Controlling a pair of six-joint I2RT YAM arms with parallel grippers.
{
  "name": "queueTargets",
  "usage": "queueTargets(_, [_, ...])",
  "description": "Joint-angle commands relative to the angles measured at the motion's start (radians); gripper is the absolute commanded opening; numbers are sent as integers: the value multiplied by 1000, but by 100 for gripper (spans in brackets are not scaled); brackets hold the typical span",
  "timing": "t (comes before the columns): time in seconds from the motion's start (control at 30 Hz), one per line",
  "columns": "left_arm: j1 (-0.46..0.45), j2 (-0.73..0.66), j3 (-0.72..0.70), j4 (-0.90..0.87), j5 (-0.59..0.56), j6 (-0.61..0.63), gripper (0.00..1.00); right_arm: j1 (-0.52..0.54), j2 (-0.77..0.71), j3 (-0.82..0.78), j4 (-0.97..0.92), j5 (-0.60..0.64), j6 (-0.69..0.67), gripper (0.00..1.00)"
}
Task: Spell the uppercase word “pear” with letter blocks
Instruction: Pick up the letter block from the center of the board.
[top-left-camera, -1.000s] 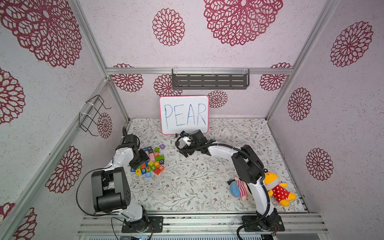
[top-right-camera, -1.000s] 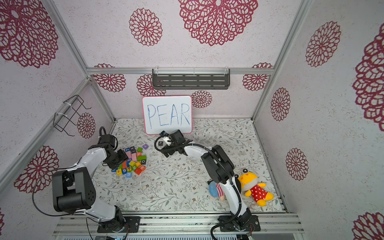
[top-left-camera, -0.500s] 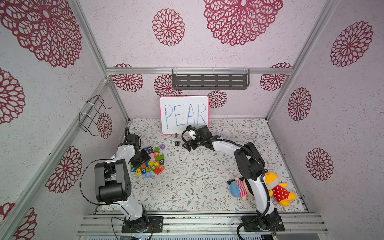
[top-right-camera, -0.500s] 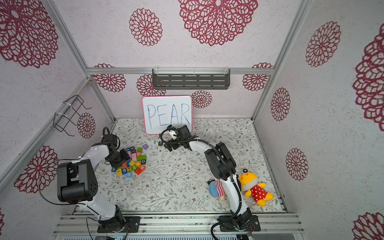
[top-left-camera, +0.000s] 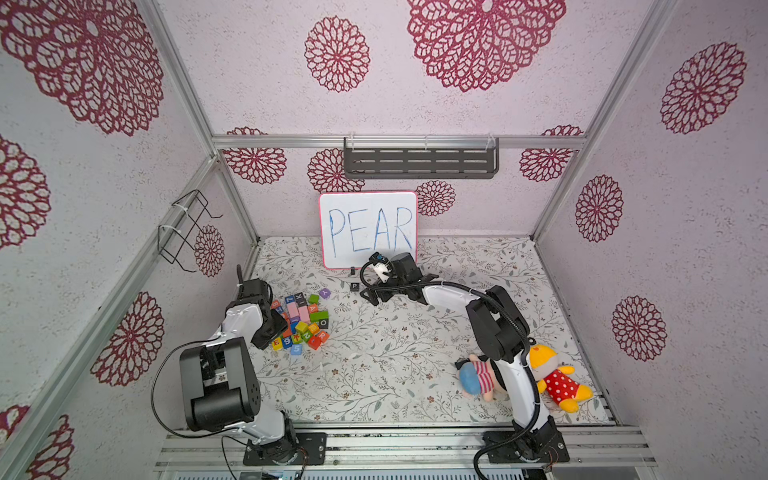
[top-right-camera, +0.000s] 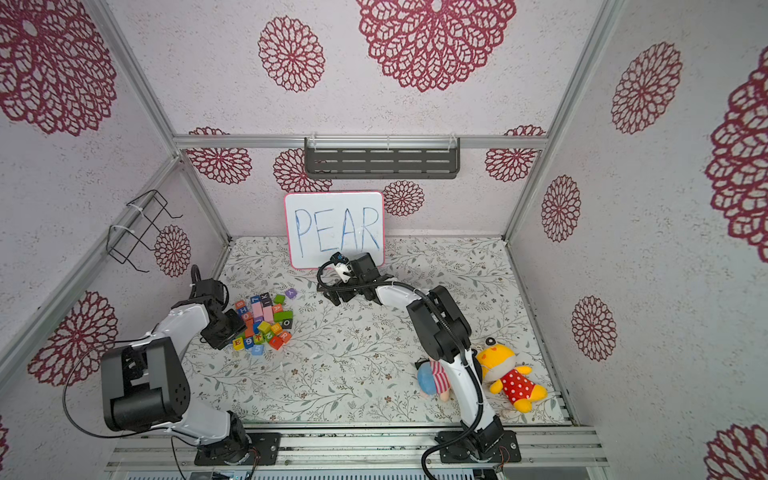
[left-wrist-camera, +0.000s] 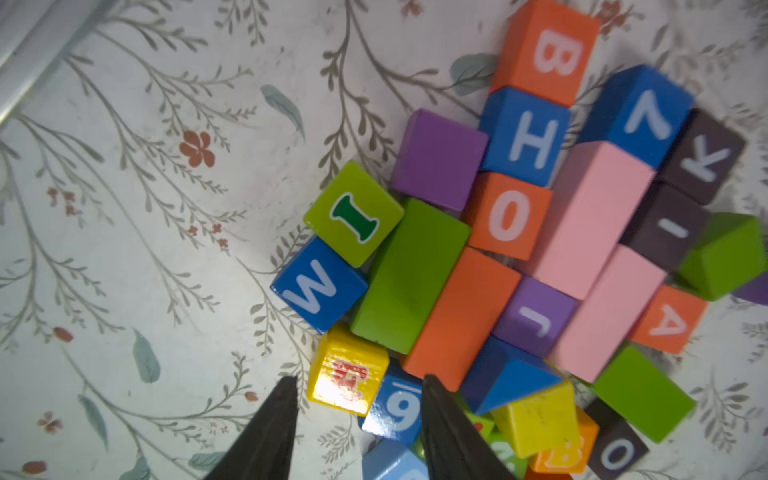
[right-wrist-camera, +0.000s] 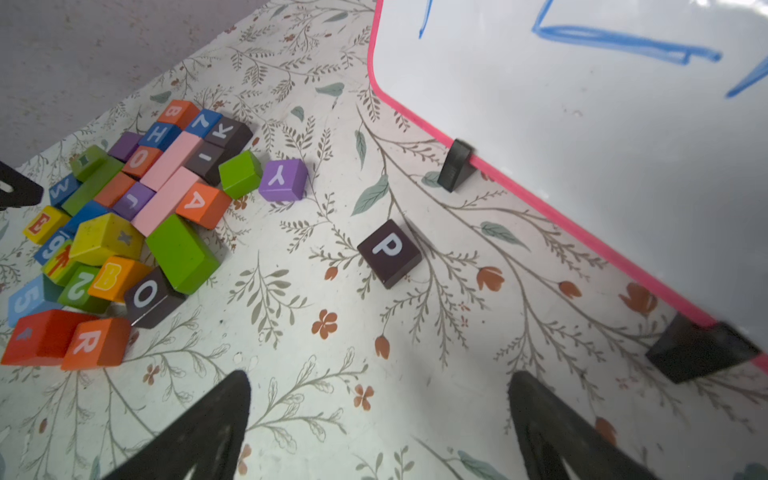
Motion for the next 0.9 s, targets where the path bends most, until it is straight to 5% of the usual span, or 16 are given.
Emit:
queueTargets(0.0, [3, 20, -16, 41, 1, -49, 49, 26, -105, -45, 62, 29, 0, 99])
queueTargets(0.87, [3, -9, -105, 68, -56, -49, 37, 99, -172, -153, 95, 72, -27, 99])
